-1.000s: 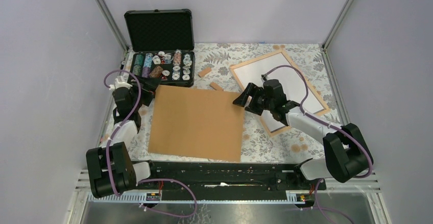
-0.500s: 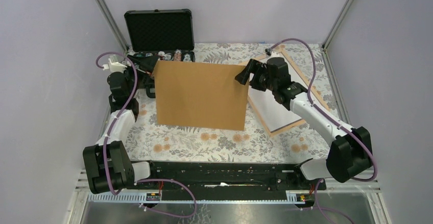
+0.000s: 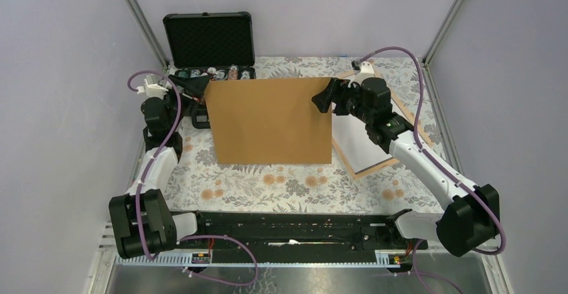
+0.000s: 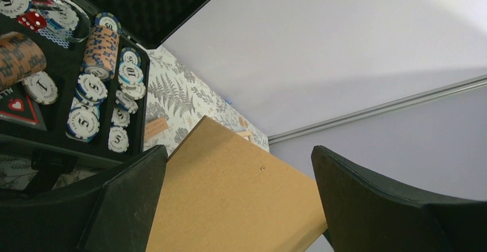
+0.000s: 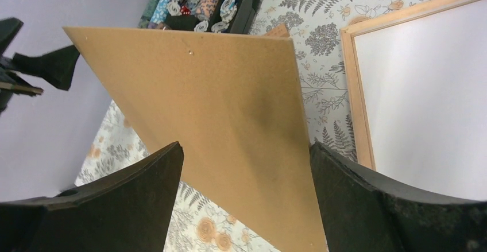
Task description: Put the photo into the frame
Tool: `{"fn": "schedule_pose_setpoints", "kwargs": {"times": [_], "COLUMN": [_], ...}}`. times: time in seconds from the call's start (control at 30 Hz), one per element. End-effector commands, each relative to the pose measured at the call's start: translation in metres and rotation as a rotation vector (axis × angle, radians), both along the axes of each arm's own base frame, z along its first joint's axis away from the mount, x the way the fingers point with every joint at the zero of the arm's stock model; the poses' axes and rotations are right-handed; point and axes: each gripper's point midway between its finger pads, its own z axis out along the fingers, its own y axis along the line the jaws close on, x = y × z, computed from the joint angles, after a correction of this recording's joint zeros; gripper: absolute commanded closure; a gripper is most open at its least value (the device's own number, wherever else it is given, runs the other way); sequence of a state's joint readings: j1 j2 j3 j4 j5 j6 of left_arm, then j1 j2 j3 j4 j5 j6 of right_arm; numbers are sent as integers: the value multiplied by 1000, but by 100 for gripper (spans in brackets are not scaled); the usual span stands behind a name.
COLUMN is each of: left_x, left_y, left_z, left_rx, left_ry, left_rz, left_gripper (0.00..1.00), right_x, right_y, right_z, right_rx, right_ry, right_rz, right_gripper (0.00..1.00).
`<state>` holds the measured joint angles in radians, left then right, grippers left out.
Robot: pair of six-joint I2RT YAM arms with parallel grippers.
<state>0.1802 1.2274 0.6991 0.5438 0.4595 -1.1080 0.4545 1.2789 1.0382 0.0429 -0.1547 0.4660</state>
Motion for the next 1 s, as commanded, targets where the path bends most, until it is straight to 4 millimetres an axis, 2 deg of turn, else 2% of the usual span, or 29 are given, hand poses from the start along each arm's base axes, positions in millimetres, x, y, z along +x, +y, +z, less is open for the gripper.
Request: {"fn": "schedule_pose_setpoints", "kwargs": {"times": [0.0, 0.13, 0.3, 0.4, 0.53, 0.77, 0.87, 0.97], "left_x": [-61, -76, -83, -84, -78, -70, -66, -63], "left_y": [-76, -76, -77, -81, -84, -93, -96, -97], "left_z": [23, 26, 39, 48, 64, 90, 93, 85], "left_rx": [-2, 73, 125, 121, 120, 97, 97, 80], "left_ry": [-53, -110, -196, -238, -284, -391, -429, -436], "left_rz": [-379, -361, -342, -357, -370, -394, -403, -409], "left_gripper": [1, 1, 1, 1, 1, 1, 1, 1], "right_x": [-47, -57, -50, -44, -38, -18, -9, -5], "right_y": [48, 45, 42, 44, 45, 41, 45, 51], "right_z": [53, 38, 34, 45, 73, 100, 106, 112], "right_rx": [118, 66, 34, 43, 60, 2, -15, -8], "right_ry": [-229, -295, -350, -370, -421, -533, -599, -663], "right_rz": [350, 395, 371, 363, 347, 289, 295, 319], "right_gripper": [13, 13, 12, 12, 11, 9, 8, 9]}}
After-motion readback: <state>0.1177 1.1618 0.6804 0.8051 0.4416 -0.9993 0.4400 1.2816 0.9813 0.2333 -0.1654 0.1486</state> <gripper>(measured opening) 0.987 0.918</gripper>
